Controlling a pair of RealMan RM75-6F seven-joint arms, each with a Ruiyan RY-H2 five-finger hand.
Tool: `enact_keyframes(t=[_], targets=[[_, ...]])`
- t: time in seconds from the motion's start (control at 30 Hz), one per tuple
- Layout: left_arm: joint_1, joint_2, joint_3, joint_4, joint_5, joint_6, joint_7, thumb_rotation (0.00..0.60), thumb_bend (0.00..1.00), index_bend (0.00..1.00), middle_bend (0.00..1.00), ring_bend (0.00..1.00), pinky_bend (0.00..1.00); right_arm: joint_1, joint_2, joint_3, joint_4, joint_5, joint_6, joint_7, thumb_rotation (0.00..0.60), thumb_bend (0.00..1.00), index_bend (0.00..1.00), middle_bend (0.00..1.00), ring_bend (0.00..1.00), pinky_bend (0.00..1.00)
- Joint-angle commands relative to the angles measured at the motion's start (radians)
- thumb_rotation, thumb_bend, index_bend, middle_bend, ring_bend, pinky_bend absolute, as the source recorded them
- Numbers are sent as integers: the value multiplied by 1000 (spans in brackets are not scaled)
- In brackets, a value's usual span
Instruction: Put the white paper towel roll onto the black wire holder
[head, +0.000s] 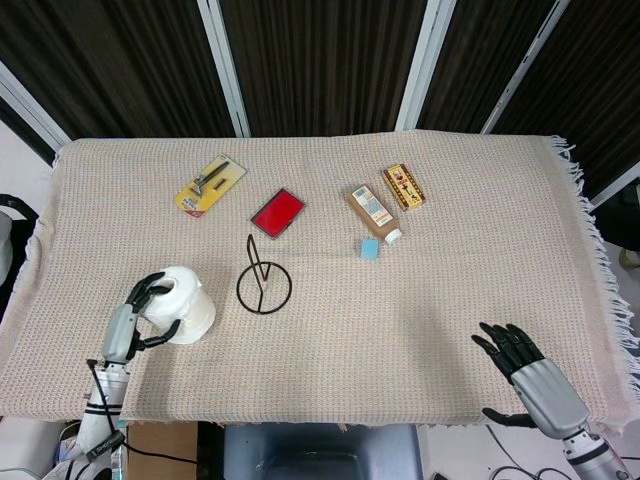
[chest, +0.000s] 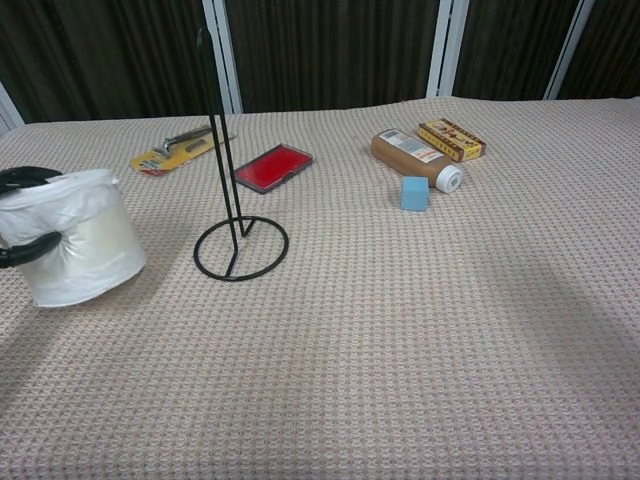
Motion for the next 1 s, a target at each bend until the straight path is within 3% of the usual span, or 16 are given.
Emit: enact_keyframes(t=[0.03, 0.13, 0.27, 0.47, 0.57, 0.73, 1.0], targets=[[13, 31, -26, -57, 35, 93, 5, 600, 707, 721, 893, 813, 1000, -1, 1, -1, 0, -2, 1, 2, 600, 64, 0, 0, 0, 0], [21, 57, -73, -128, 62, 204, -11, 600, 708, 721, 893, 814, 1000, -1, 2, -3, 0, -5, 2, 4, 600, 64, 0, 0, 0, 0], [18, 132, -147, -301, 85, 296, -37, 600, 709, 721, 893, 815, 1000, -1, 3, -5, 0, -8, 2, 5, 600, 64, 0, 0, 0, 0], [-22, 303, -230, -653, 49, 214, -25, 600, 709, 721, 891, 815, 1000, 2, 9, -11, -5, -16, -2, 12, 600, 64, 0, 0, 0, 0], [-58, 329, -267, -738, 27, 174, 69, 600, 709, 722, 889, 814, 1000, -1, 12, -9, -6, -16, 6, 12, 600, 63, 0, 0, 0, 0], [-130, 286, -298, -769, -21, 113, 212, 600, 705, 720, 885, 814, 1000, -1, 13, -11, -7, -17, 3, 12, 600, 64, 0, 0, 0, 0], [-220, 187, -310, -679, -50, 72, 325, 600, 705, 719, 883, 814, 1000, -4, 22, -7, -4, -14, 20, 30, 600, 64, 0, 0, 0, 0]])
